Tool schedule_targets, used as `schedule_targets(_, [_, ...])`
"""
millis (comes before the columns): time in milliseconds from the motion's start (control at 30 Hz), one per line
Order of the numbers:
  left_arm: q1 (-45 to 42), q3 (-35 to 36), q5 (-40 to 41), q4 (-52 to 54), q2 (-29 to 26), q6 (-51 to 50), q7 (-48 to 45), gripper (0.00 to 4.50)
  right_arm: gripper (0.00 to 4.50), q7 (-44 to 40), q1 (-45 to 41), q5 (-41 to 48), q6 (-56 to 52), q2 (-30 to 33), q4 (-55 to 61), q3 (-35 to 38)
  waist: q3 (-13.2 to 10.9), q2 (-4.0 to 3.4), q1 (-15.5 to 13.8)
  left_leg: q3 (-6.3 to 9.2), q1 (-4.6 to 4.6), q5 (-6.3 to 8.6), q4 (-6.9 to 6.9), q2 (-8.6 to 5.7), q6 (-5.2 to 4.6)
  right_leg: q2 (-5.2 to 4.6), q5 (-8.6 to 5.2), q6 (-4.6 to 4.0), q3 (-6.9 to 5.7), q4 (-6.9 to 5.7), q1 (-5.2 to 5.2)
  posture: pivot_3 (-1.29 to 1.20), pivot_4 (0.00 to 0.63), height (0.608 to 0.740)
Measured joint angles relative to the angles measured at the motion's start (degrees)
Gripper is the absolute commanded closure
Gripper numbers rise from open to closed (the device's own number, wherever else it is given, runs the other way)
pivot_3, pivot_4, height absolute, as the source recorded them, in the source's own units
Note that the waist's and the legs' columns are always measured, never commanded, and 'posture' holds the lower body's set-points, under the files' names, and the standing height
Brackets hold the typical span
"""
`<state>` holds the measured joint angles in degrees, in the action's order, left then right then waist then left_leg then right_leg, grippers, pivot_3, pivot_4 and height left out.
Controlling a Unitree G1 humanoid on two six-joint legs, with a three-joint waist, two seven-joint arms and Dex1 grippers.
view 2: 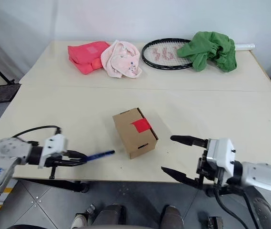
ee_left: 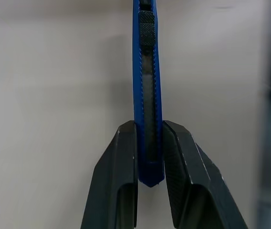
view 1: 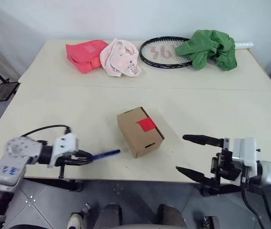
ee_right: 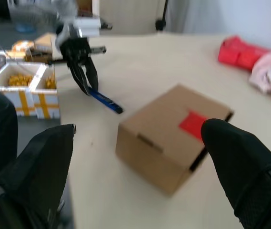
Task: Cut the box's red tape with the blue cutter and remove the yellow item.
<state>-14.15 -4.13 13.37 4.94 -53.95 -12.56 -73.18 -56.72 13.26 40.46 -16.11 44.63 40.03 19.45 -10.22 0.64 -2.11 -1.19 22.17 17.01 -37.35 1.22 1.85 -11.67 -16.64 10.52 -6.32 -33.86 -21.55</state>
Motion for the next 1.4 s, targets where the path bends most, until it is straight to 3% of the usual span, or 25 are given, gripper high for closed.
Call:
schedule_targets(133, [-6.78,-7.77,-2.65,4.00,4.60,-5.94,0.81,4.06,0.00,0.50,6.40,0.80,-2.58,1.31,3.09,4.68,0.00,0.03,-0.10,-0.02,0.00,0.01,-0.08,0.00,-0.01,0.01,0.00,0.00,0.02,-0.01,0.02,0.00,0.150,0.740])
schedule_targets(333, [-15.34,-20.26,-7.52,7.99,12.24,-13.73,1.77,4.06,0.00,5.28,15.32,-5.81,-7.89,2.49,6.96,7.75,-0.01,0.07,0.17,-0.05,0.02,0.02,-0.18,0.01,-0.03,0.03,0.00,-0.01,0.07,0.00,0.02,0.00,0.150,0.740])
schedule_targets(433, [-18.02,-23.33,-9.13,8.51,12.98,-16.62,1.67,4.06,0.55,5.81,17.01,-5.87,-9.50,2.49,8.91,7.62,-0.01,0.07,0.40,-0.04,0.02,0.03,-0.20,0.01,-0.04,0.02,0.00,-0.01,0.09,0.00,0.03,0.00,0.150,0.740])
schedule_targets(567, [-19.50,-25.04,-10.65,11.36,12.92,-21.60,2.29,4.06,1.86,6.87,16.26,-6.52,-11.08,2.55,10.60,4.16,-0.01,0.07,0.40,-0.04,0.02,0.03,-0.23,0.01,-0.06,0.02,-0.01,-0.01,0.10,0.00,0.04,0.00,0.150,0.740])
schedule_targets(800, [-20.84,-28.20,-11.19,18.88,13.63,-34.64,4.52,4.06,4.30,11.41,4.09,-7.56,-16.57,3.50,11.68,-9.16,-0.01,0.06,0.48,0.00,0.10,0.06,-0.38,0.01,-0.10,0.02,-0.02,-0.03,0.12,-0.01,0.04,0.00,0.150,0.740])
schedule_targets(833, [-20.95,-28.41,-11.19,19.35,14.09,-36.35,5.38,4.06,4.46,11.74,1.75,-8.43,-17.04,3.55,11.23,-12.30,-0.01,0.07,0.48,0.00,0.10,0.07,-0.40,0.01,-0.11,0.02,-0.02,-0.03,0.12,-0.01,0.04,0.00,0.150,0.740])
schedule_targets(1100, [-21.58,-29.21,-10.92,22.26,15.08,-43.21,9.52,4.06,4.46,11.67,-10.16,-16.05,-17.78,3.45,2.37,-26.42,-0.02,0.07,0.36,0.02,0.21,0.14,-0.62,0.00,-0.19,0.02,-0.02,-0.03,0.12,-0.04,0.05,0.00,0.150,0.740])
schedule_targets(1400, [-21.63,-29.78,-10.25,23.70,13.61,-43.93,11.07,4.06,4.46,10.56,-13.88,-18.85,-17.58,2.56,-3.33,-29.42,-0.02,0.07,0.48,0.02,0.20,0.14,-0.62,0.00,-0.18,0.02,-0.01,-0.04,0.12,-0.05,0.05,0.00,0.150,0.740])
